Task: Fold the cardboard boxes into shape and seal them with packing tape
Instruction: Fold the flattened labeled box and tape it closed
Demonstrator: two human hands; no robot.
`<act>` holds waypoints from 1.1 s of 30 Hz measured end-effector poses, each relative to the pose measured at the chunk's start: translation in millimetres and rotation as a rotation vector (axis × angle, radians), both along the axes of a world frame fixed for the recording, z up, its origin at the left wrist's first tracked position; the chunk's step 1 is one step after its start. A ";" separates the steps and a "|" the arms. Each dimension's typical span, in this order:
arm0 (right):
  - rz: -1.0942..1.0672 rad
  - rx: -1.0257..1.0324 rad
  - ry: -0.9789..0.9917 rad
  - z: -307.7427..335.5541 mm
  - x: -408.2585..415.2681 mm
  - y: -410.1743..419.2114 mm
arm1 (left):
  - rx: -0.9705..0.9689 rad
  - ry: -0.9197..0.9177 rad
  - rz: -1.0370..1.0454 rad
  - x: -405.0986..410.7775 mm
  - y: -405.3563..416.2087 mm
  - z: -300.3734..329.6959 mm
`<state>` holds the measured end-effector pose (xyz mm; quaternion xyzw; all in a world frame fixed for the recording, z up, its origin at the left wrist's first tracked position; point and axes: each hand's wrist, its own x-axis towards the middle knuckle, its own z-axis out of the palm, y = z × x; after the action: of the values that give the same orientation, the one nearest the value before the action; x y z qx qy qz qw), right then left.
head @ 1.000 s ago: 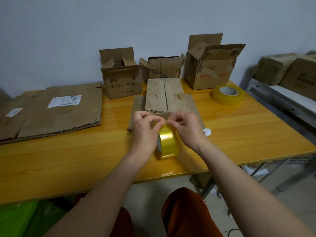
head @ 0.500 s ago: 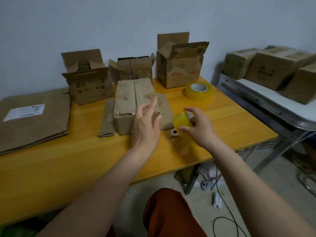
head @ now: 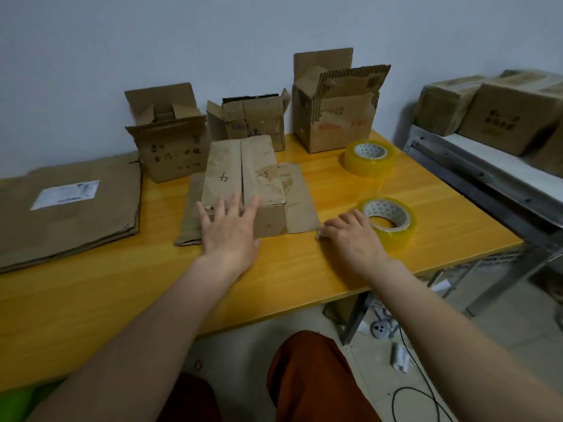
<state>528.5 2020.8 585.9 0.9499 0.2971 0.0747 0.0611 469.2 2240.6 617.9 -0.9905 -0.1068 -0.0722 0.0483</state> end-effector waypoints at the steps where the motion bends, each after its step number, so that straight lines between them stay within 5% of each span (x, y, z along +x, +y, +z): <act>1: -0.035 -0.029 0.022 1.3 3.2 -1.9 | 0.018 0.008 0.006 -5.9 0.7 -0.1; 8: -0.199 -0.204 0.180 24.9 28.4 1.2 | 0.027 -0.035 -0.028 -53.3 7.2 0.4; 11: -0.160 0.079 0.146 38.4 20.6 23.1 | -0.027 -0.152 -0.068 -64.4 11.4 -0.2; 14: 0.111 0.502 0.125 60.0 -12.2 70.7 | -0.107 -0.271 -0.075 -67.9 22.4 0.1; 16: 0.316 0.568 0.245 72.2 -41.8 101.0 | -0.142 -0.324 -0.144 -74.6 26.7 -7.4; 19: 0.473 0.423 0.319 68.0 -66.9 113.7 | -0.232 -0.395 -0.259 -85.8 32.9 -24.8; 25: 0.362 0.046 0.271 54.3 -22.7 132.5 | -0.293 -0.400 -0.360 -84.7 48.7 -35.0; 33: 0.248 0.052 0.351 65.4 -5.9 147.3 | -0.282 -0.350 -0.336 -85.0 53.0 -27.1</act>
<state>522.5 2168.1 651.3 0.9059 0.4156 -0.0774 -0.0258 384.2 2293.6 590.8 -0.9637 0.0434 -0.2335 -0.1218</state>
